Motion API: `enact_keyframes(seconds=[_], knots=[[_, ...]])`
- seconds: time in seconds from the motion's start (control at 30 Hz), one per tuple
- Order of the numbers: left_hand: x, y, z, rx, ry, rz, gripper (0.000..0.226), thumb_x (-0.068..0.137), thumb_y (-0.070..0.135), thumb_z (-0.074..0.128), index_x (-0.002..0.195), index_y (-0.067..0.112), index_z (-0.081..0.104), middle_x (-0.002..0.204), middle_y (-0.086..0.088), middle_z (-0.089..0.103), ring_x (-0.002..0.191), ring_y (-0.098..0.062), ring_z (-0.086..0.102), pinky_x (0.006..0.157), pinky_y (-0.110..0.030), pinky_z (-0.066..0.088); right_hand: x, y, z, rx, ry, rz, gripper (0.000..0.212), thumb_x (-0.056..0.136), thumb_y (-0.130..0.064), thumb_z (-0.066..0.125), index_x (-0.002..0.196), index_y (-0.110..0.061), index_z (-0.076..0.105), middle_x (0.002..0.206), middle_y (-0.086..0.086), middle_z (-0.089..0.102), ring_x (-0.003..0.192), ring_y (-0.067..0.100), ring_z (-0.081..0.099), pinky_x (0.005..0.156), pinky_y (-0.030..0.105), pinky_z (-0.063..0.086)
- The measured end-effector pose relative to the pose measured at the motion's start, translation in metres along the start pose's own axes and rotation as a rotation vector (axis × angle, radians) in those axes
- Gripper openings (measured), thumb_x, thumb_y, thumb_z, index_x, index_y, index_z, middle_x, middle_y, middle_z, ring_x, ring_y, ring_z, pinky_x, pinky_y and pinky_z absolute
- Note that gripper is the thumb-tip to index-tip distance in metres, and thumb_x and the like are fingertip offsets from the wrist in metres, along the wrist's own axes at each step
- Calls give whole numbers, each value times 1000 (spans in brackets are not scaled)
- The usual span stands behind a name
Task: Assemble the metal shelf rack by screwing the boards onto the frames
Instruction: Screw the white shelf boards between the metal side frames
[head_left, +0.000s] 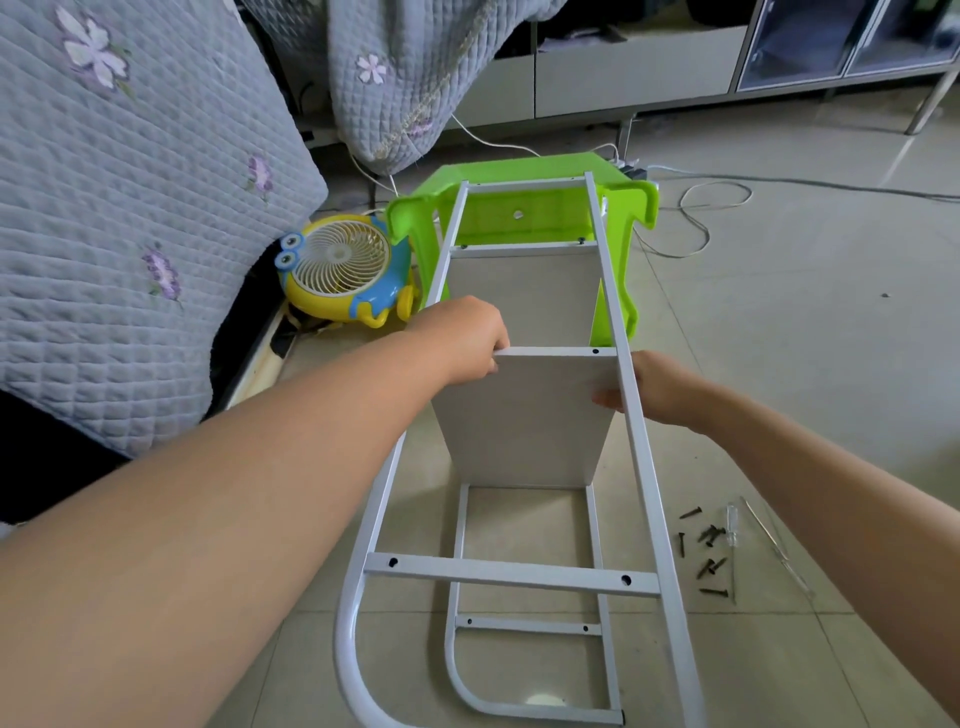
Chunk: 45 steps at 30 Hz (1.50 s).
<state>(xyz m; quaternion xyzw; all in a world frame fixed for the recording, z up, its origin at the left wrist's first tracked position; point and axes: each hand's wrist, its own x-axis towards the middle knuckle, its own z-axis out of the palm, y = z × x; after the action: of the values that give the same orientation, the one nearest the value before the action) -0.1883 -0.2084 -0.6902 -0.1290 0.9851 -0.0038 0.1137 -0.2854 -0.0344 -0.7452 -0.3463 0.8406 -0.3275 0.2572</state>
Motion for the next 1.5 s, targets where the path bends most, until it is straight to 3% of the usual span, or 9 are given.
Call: enact_keyframes(seconds=[0.17,0.27,0.4,0.53,0.77,0.83,0.93,1.33,1.5], knots=[[-3,1,4,7,63,-70,36,90,20,55,60,10,36,67,-3,39,80,-28,46,51,-22,22,-8,1,-13,437,175,67,44,93,1,37,131,-19,37,107,13,57,70,18,54,69,31,43],[-11,3,3,52,114,-58,14,93,28,52,87,19,61,105,-4,48,110,-26,44,72,-27,33,-14,-14,-22,140,166,60,45,93,-33,48,137,-26,39,96,10,63,74,24,60,77,36,51],[-17,-8,5,89,102,-189,33,89,41,56,117,25,62,133,-5,34,129,-24,24,97,-39,34,-15,-36,-14,-381,152,90,41,88,-21,56,127,-7,52,110,18,62,100,32,57,84,35,47],[-18,-26,7,77,-27,-349,39,89,42,54,117,14,61,119,-13,52,119,-30,42,91,-38,42,-9,-45,-3,-651,146,133,16,89,-7,43,82,-3,57,64,6,41,76,30,48,45,21,31],[-22,-25,8,-1,-7,-275,25,92,22,52,101,0,60,107,-20,60,102,-35,56,81,-40,47,1,-47,-13,-727,117,129,32,83,-8,49,54,-12,37,52,3,41,65,29,50,43,19,23],[-21,-25,8,3,-9,-265,24,92,21,52,99,0,61,106,-20,60,101,-35,56,80,-39,47,4,-48,-20,-663,79,155,28,80,-11,51,53,-13,43,33,-2,46,45,17,55,43,16,29],[-17,-24,9,48,5,-253,18,92,16,51,99,2,61,105,-18,61,101,-35,57,71,-35,44,7,-48,-26,-565,44,167,18,80,-14,55,63,-15,53,45,-3,54,21,0,42,45,13,37],[-7,-28,7,73,18,-183,11,88,4,48,83,3,57,70,-8,43,93,-33,56,63,-31,38,19,-54,-34,-541,-48,211,10,85,-22,56,87,-14,61,22,-7,42,19,2,43,50,12,37],[0,-42,10,-33,36,-151,33,84,6,50,54,13,41,59,-6,38,76,-34,51,57,-26,32,23,-51,-35,-544,-18,199,24,84,-23,58,63,-15,50,22,-7,42,19,2,42,49,12,38]])
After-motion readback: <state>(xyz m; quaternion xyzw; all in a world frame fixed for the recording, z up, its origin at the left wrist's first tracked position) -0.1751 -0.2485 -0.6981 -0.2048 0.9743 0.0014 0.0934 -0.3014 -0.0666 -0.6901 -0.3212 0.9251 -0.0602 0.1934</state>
